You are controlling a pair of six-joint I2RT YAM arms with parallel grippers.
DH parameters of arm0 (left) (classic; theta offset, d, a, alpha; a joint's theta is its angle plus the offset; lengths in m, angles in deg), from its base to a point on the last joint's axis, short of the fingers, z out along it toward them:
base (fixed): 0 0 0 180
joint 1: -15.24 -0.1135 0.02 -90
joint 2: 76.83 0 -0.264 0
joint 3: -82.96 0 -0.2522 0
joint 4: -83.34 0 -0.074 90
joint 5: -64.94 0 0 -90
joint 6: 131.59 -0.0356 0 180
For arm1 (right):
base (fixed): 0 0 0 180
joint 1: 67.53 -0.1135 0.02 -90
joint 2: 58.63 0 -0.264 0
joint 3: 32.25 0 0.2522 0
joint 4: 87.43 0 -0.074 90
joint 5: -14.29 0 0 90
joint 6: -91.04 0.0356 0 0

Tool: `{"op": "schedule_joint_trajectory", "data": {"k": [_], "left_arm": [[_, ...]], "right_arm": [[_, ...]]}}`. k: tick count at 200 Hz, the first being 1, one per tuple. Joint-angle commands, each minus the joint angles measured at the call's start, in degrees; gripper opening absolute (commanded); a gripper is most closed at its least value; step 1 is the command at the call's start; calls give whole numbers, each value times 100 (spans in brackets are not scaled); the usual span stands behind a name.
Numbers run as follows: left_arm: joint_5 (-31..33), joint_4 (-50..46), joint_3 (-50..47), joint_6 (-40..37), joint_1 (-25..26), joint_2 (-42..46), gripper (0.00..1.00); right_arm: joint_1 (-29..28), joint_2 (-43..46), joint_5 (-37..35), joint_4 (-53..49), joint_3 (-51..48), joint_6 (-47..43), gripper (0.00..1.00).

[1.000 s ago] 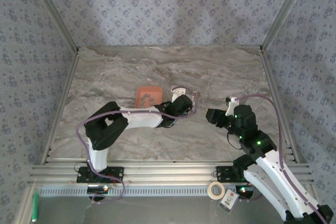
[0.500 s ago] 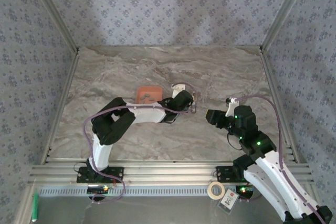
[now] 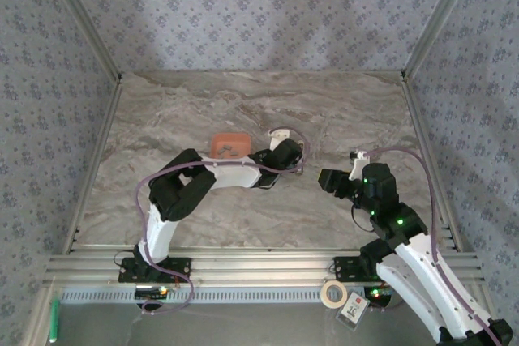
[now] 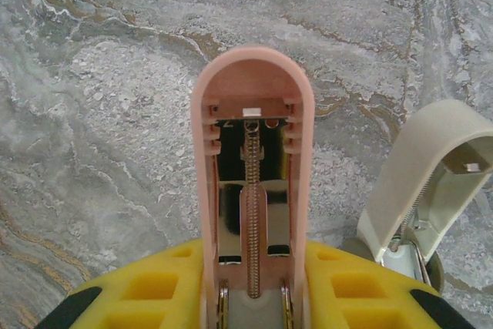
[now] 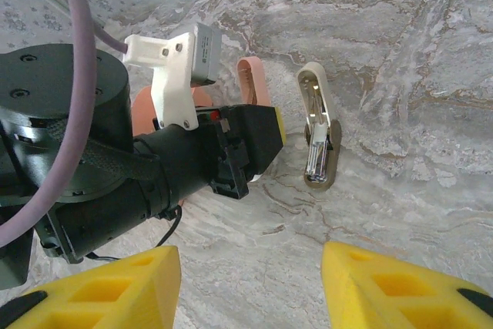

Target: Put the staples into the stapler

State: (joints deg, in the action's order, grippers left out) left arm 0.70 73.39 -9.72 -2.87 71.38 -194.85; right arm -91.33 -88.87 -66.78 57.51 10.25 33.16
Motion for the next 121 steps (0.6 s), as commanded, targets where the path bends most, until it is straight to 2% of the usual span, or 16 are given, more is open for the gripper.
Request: {"op": "schedule_joint_trajectory", "data": {"k": [1,21,49,84,121], "left_arm": [[103,-226,242,164,2,-149,28],[88,-332,289,279,2,-219,33],[62,-482,385,339,2,-274,46],[50,-750,552,399,-24,-205,50],[-94,-1314,719,293,-71,277,56]], "right_arm": [[65,53,101,-62,-18,5,52],[68,78,117,-101,-8,5,52],[77,200,118,-166,-39,21,52],[83,287,100,-354,63,30,52],[88,251,109,-403,184,261,52]]}}
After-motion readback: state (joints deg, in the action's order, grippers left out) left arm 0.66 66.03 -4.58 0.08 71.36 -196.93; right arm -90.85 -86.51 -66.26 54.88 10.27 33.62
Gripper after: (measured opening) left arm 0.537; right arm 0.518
